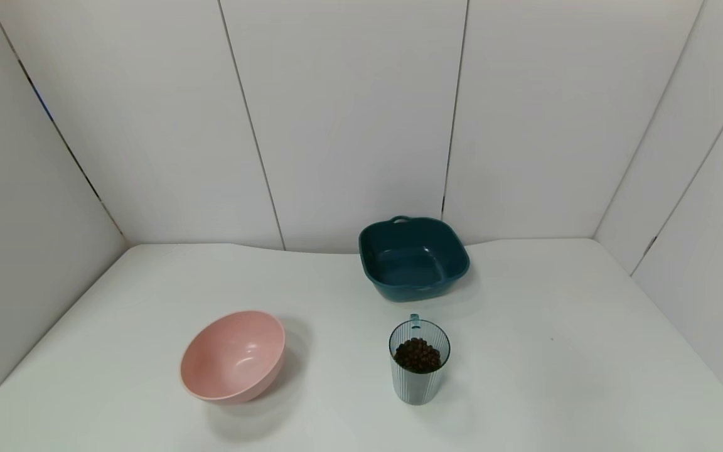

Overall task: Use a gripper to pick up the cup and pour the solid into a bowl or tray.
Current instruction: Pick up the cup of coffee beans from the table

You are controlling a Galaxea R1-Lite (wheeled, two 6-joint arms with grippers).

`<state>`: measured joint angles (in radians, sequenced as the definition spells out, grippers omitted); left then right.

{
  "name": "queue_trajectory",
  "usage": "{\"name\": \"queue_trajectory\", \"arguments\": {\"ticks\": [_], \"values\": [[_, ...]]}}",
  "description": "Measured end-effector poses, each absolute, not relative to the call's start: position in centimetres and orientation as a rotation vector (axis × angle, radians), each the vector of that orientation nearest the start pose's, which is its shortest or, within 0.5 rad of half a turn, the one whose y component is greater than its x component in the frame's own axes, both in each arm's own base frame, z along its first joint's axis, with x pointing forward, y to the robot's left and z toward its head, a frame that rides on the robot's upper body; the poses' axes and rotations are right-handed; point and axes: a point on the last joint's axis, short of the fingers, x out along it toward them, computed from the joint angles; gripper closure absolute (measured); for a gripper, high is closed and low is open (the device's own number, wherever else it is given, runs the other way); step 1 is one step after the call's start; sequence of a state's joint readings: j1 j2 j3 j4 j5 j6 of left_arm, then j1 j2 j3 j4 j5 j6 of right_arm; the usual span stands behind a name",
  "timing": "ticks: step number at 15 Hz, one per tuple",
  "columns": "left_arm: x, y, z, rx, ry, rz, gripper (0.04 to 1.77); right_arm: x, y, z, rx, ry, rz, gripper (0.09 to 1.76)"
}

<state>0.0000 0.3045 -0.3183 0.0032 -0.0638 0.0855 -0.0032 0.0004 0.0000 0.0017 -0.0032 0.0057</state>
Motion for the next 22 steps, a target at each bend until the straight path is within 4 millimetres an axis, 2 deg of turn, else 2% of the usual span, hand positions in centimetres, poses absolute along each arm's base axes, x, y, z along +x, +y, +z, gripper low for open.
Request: {"name": "queue_trajectory", "arguments": {"ticks": [2,4,9,12,15,22], "values": [[0.1,-0.3,19.4,0.091,-0.002,-0.119,0.09,-2.3,0.0,7.5,0.006,0.002,-0.006,0.14],[1.6,-0.4,21.2,0.108,0.028,-0.195,0.09,-2.3,0.0,7.5,0.007,0.002,-0.006,0.14],[6.9,-1.3,24.1,0.152,0.134,-0.409,0.09,-2.3,0.0,7.5,0.006,0.002,-0.006,0.14],[9.6,-3.3,24.0,0.163,0.211,-0.589,0.09,-2.3,0.0,7.5,0.006,0.002,-0.006,0.14],[11.7,-5.4,23.0,0.181,0.302,-0.707,0.09,-2.3,0.0,7.5,0.006,0.002,-0.006,0.14],[15.8,-8.9,19.7,0.238,0.459,-0.732,0.09,-2.3,0.0,7.5,0.006,0.002,-0.006,0.14]]}}
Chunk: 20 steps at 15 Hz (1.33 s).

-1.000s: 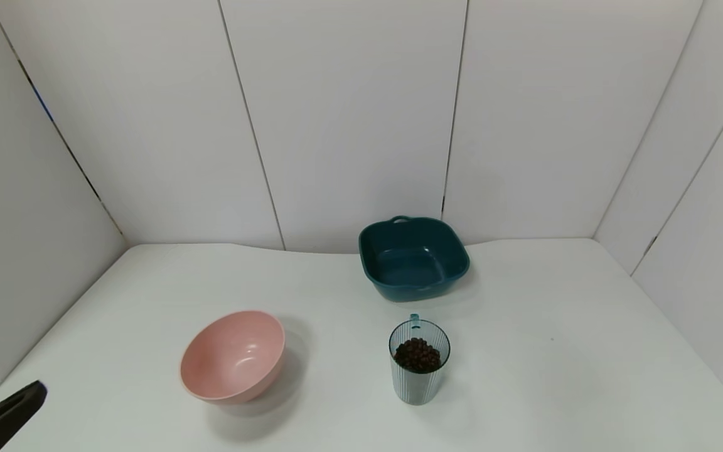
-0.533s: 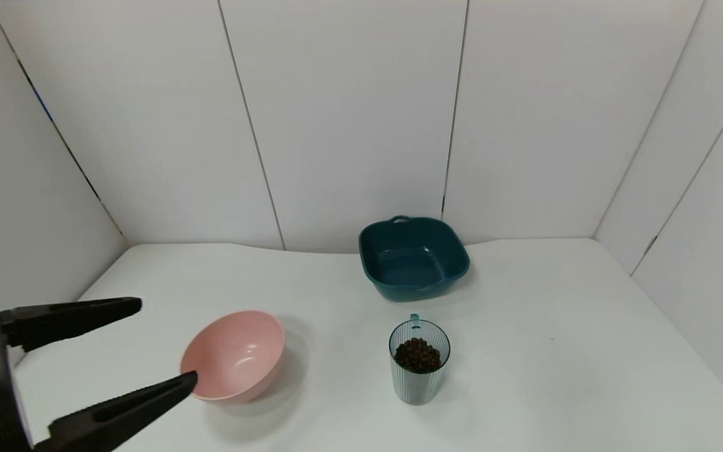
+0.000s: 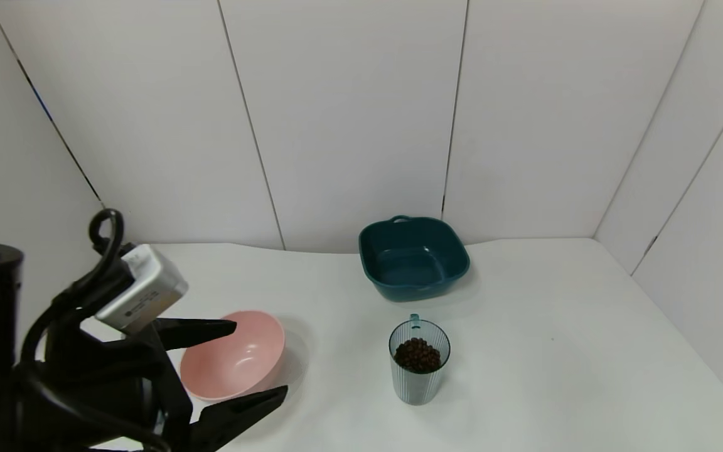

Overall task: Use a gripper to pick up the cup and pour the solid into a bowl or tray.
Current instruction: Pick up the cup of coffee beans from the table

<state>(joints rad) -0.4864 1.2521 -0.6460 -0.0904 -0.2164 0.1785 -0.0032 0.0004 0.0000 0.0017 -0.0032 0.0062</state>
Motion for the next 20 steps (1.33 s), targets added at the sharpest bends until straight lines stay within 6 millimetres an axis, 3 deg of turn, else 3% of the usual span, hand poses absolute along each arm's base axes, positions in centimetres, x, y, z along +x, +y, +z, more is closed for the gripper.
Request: {"name": "queue_trajectory", "arguments": {"ticks": [6,11,20], "values": [[18.6,-13.0,15.4,0.293,0.482,-0.755,0.09,-2.3,0.0,7.5,0.006,0.002,-0.006,0.14],[19.6,-15.2,11.4,0.329,0.594,-0.792,0.09,-2.3,0.0,7.5,0.006,0.002,-0.006,0.14],[21.6,-18.8,8.0,0.368,0.612,-0.812,0.09,-2.3,0.0,7.5,0.006,0.002,-0.006,0.14]]}}
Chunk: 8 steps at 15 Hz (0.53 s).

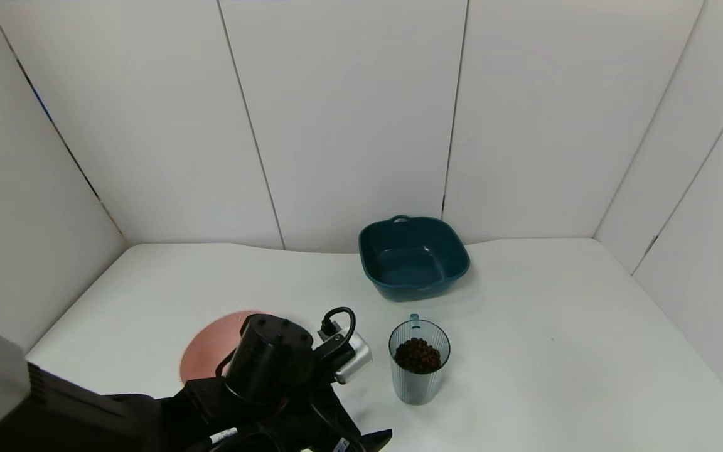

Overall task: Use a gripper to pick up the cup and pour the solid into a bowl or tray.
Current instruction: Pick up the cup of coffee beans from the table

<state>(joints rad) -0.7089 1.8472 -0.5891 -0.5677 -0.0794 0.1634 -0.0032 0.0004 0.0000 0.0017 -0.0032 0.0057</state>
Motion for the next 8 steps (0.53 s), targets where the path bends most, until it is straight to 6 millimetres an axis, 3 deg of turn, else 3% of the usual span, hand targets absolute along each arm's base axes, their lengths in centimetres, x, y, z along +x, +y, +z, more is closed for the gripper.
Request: {"name": "queue_trajectory", "arguments": {"ticks": [8], "values": [[23.9,-22.1,6.4,0.311,0.552,-0.797,0.09,-2.3,0.0,7.5,0.006,0.002,-0.006,0.14]]}}
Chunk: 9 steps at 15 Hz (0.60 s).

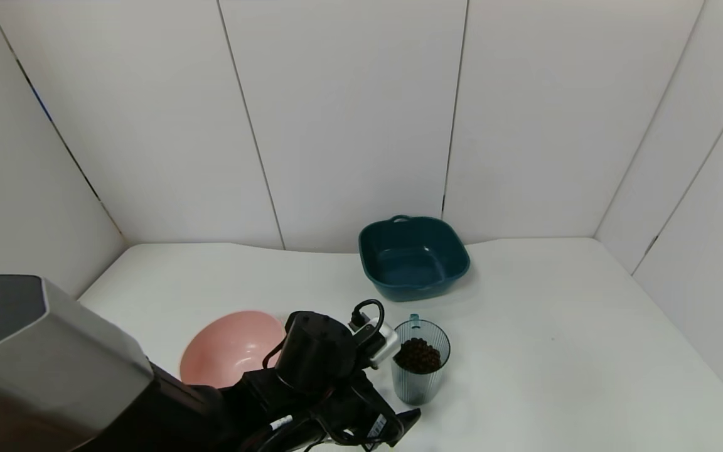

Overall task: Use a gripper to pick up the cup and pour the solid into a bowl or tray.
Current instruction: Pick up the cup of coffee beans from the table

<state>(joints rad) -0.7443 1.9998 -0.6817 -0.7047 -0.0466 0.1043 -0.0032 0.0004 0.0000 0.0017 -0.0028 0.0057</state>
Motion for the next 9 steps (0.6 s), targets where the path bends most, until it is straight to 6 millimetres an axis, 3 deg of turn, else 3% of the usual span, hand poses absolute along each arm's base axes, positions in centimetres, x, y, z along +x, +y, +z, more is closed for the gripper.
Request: {"name": "queue_trajectory", "arguments": {"ticks": [9], "values": [[24.9,-23.7,5.4,0.221,0.482,-0.759,0.09,-2.3,0.0,7.5,0.006,0.002,-0.006,0.14]]}}
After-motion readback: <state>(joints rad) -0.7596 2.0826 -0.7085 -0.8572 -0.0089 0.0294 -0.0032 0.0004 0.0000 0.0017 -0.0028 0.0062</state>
